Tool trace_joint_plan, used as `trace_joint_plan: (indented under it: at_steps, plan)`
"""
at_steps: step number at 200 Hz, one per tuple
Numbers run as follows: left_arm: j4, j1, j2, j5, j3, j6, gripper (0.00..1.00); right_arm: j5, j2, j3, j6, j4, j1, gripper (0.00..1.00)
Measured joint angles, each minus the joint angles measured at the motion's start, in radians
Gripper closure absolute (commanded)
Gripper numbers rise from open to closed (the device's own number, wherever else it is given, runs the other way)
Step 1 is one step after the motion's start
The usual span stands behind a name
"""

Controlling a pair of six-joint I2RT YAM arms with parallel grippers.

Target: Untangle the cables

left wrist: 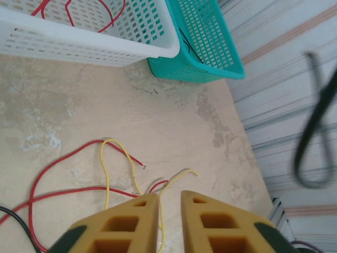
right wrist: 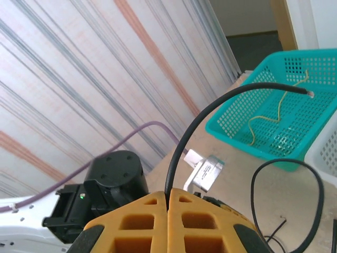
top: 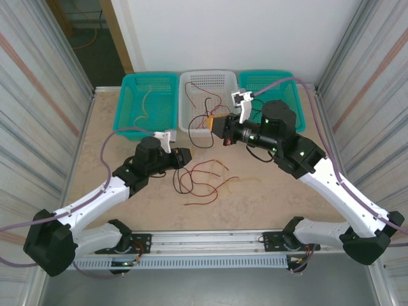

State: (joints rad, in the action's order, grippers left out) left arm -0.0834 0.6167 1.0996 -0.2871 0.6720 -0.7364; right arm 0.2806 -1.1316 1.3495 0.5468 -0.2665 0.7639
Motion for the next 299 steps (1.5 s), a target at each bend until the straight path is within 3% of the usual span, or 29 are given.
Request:
trace_joint_plan:
  at_steps: [27,51,64,82,93,139,180,258,273,299]
  plan:
    - [0.010,0.000,0.000,0.016,0.000,0.015,1.00,0.027,0.012,0.000,0.023,0.016,-0.047,1.00]
    - [0.029,0.000,-0.001,0.032,0.000,0.022,0.99,0.042,0.013,0.002,0.039,0.023,-0.085,1.00]
    - [0.034,0.000,-0.006,0.033,-0.001,0.026,0.87,0.048,0.013,0.005,0.046,0.023,-0.092,1.00]
    - [0.031,0.000,-0.042,0.033,-0.010,0.031,0.51,0.061,0.011,0.015,0.048,0.024,-0.096,1.00]
    - [0.027,0.000,-0.073,0.033,-0.018,0.027,0.39,0.063,0.011,0.018,0.048,0.028,-0.097,1.00]
    - [-0.079,0.000,-0.110,-0.003,-0.026,-0.018,0.29,0.076,-0.005,0.023,0.060,0.042,-0.097,1.00]
    - [-0.195,0.000,-0.078,-0.047,-0.026,-0.051,0.29,0.090,-0.017,0.023,0.075,0.058,-0.095,1.00]
    - [-0.266,-0.019,0.053,-0.072,0.031,-0.057,0.48,0.112,-0.027,0.029,0.082,0.065,-0.071,1.00]
    - [-0.262,-0.020,0.074,-0.072,0.048,-0.054,0.54,0.116,-0.027,0.030,0.083,0.065,-0.069,1.00]
    - [-0.257,-0.022,0.094,-0.071,0.064,-0.053,0.78,0.117,-0.027,0.033,0.083,0.066,-0.068,1.00]
